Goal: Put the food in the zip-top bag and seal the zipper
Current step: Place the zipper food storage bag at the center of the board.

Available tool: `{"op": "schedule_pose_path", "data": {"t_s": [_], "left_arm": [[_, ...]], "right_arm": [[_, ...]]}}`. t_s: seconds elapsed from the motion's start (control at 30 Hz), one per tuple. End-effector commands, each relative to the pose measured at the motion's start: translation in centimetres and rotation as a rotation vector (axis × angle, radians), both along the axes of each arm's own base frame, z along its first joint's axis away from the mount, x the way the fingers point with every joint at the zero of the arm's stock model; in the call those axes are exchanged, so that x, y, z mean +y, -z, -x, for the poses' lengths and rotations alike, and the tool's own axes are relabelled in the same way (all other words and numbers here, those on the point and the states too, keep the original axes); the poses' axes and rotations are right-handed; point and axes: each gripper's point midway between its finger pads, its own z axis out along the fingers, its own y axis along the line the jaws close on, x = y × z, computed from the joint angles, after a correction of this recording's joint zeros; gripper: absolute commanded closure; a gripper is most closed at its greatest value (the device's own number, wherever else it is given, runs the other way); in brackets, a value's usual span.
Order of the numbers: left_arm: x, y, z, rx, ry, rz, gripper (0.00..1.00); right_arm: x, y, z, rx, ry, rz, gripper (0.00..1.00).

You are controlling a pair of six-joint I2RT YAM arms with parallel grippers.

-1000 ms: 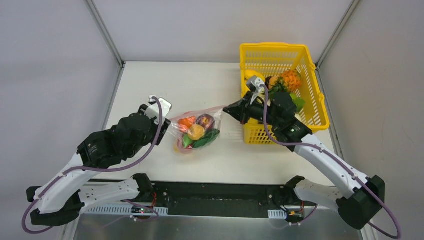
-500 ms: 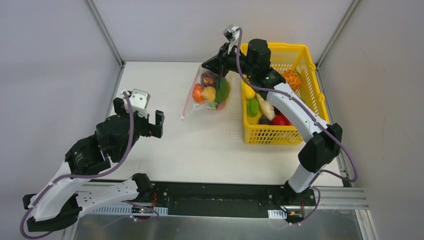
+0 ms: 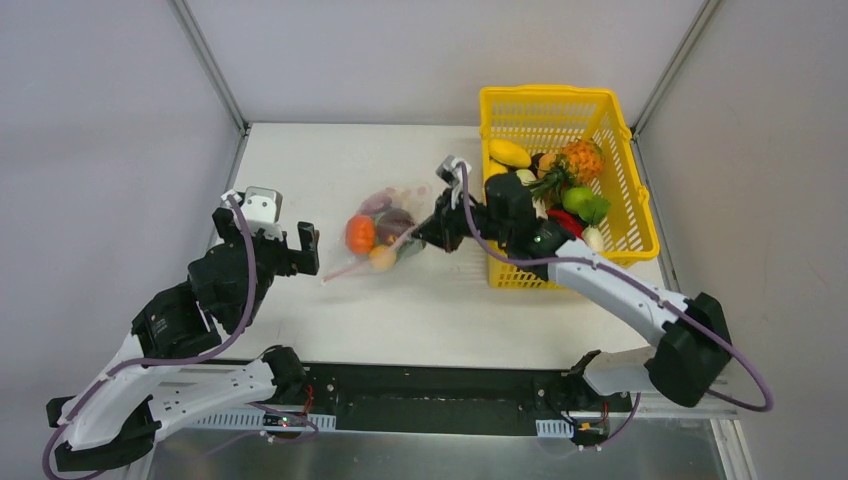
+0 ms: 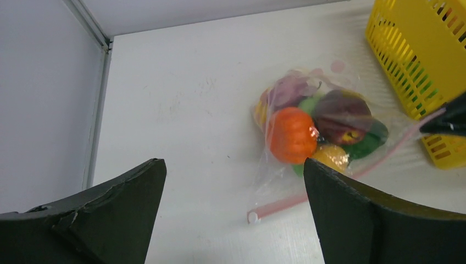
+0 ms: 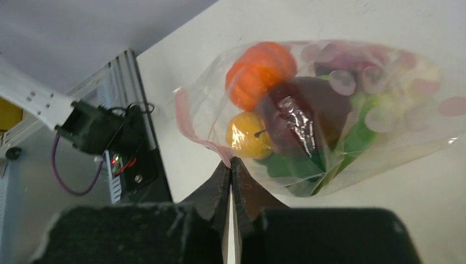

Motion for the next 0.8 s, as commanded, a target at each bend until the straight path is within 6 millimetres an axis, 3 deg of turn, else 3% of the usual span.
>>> {"op": "schedule_pose_path", "data": {"t_s": [0.0,0.07,0.2,0.27,0.33,0.43,0.57,0.6,0.63,0.77], "left_arm": [[-0.2,-0.1,-0.5,-0.008,-0.035,0.041,0.01],[-0.9,0.2,-0.7,0.006,-0.018,0.040,0.01],[-2.1,0.5,-0.8,0.032,0.026,0.044,0.01],[-2.6,0.8,-0.8,0.047,0.041,0.042,0.01],[-3.1,1.2,-0.9,0.064,0.057,0.041,0.01],[-3.8,2.2,-1.3,0.103,0.071,0.045,0.01],[-3.9,4.4,-2.4,0.206,0.056,0.114,0.01],[-3.6,5.0,-2.7,0.223,0.033,0.136,0.01],[-3.1,5.4,-3.1,0.236,0.010,0.156,0.01],[-1.5,7.0,-4.0,0.296,-0.077,0.264,0.01]], "right_arm": [[-1.4,-2.1,4.4,-0.098,-0.026,-0.033,0.94],[-1.9,-1.4,6.1,-0.098,-0.059,0.007,0.83],[-3.0,-3.6,9.2,-0.148,-0.158,-0.042,0.44],[-3.5,-4.9,10.3,-0.187,-0.192,-0.074,0.37],[-4.1,-6.0,10.3,-0.210,-0.164,-0.103,0.35],[-5.3,-7.0,8.4,-0.242,-0.013,-0.105,0.34],[-8.4,-7.5,3.5,-0.255,0.310,-0.052,0.26],[-9.1,-8.3,2.6,-0.261,0.367,-0.051,0.25],[-10.2,-7.7,1.4,-0.239,0.443,-0.014,0.23],[-14.8,-8.5,-2.7,-0.114,0.675,-0.030,0.13]]}}
